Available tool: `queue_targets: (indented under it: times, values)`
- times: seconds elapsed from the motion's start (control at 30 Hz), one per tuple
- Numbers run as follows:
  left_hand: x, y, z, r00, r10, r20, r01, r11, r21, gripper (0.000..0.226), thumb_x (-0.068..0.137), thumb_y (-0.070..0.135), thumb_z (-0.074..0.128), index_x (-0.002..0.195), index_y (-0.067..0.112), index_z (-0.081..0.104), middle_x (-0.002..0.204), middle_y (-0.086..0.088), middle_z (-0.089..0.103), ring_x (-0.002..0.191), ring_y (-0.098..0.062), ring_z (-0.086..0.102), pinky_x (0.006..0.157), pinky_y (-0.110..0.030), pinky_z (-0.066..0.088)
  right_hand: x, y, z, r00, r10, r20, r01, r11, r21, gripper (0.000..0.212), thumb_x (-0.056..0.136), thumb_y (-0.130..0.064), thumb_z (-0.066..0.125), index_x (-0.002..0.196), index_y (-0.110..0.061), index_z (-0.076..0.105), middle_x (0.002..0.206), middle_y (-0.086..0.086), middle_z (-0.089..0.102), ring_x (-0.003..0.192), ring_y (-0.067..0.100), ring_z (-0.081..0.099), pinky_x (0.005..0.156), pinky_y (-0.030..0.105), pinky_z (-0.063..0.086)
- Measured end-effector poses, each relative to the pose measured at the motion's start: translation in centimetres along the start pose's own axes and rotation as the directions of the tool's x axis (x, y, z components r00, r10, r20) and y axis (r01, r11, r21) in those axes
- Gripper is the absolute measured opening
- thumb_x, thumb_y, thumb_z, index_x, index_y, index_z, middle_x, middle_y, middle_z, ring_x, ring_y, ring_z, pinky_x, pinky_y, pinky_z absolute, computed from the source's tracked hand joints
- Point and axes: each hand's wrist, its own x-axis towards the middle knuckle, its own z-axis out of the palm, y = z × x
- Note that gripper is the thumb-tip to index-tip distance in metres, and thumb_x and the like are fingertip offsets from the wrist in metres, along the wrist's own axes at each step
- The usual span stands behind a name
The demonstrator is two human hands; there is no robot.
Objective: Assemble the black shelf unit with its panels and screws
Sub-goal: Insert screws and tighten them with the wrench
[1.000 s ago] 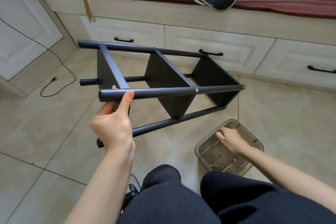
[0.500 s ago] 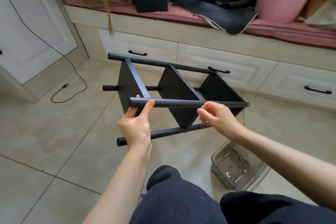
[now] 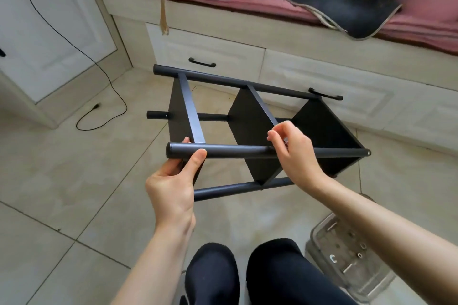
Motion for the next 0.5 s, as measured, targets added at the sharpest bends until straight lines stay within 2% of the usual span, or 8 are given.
queue_targets:
  times: [0.13,0.2,0.37,0.43,0.5]
  values:
    - [-0.9,0.4,0.6,1.0,-0.02,-0.018,0.02,1.0,-0.019,0.022,0.062,0.021,0.086,0.083,0.024,0.081,0.096,0.006,0.078,0.092,-0.002,0.073,0.073,-0.004,0.05,0.6,1.3,0.2,0.998,0.027,0.059,-0.025,0.999,-0.032,0.019,0.103,-0.037,0.042,0.103,-0.019,0.048,0.076,-0.005,0.063,0.074,0.016,0.066,0.071,0.047,0.058]
    - [-1.3,0.6,1.1,1.0,-0.004,-0.012,0.003,1.0,-0.022,0.02,0.067,0.016,0.087,0.084,0.023,0.08,0.096,0.005,0.078,0.093,-0.002,0.073,0.074,-0.004,0.049,0.2,1.2,0.5,0.999,-0.005,0.047,0.006,1.0,-0.028,0.019,0.104,-0.038,0.037,0.102,-0.021,0.046,0.076,-0.004,0.06,0.074,0.021,0.062,0.069,0.049,0.056]
    - [-2.1,2.4,2.7,0.996,0.083,0.031,-0.083,0.996,-0.019,0.017,0.072,0.012,0.086,0.08,0.026,0.081,0.092,0.007,0.078,0.09,-0.001,0.073,0.075,-0.004,0.049,0.0,0.0,-0.4,0.998,-0.026,-0.057,0.03,0.997,0.078,0.009,0.105,-0.029,0.039,0.104,-0.022,0.045,0.073,-0.002,0.059,0.068,0.014,0.061,0.062,0.038,0.054]
    - [-2.1,3.4,2.6,0.991,0.131,0.034,-0.129,0.991,-0.04,0.016,0.068,0.019,0.086,0.081,0.028,0.083,0.092,0.007,0.079,0.091,-0.004,0.074,0.077,-0.007,0.051,-0.1,-1.0,-0.8,0.996,-0.072,-0.046,0.077,0.991,0.106,0.007,0.104,-0.028,0.04,0.104,-0.023,0.045,0.072,-0.003,0.06,0.068,0.011,0.061,0.06,0.031,0.053]
    - [-1.7,4.4,1.9,0.986,0.166,0.026,-0.165,0.985,-0.047,0.02,0.065,0.024,0.086,0.084,0.029,0.082,0.093,0.005,0.079,0.091,-0.006,0.074,0.079,-0.009,0.052,-0.4,-2.0,-0.6,0.994,-0.107,-0.006,0.107,0.987,0.122,0.006,0.104,-0.029,0.041,0.105,-0.023,0.044,0.07,-0.002,0.06,0.066,0.013,0.061,0.059,0.031,0.052]
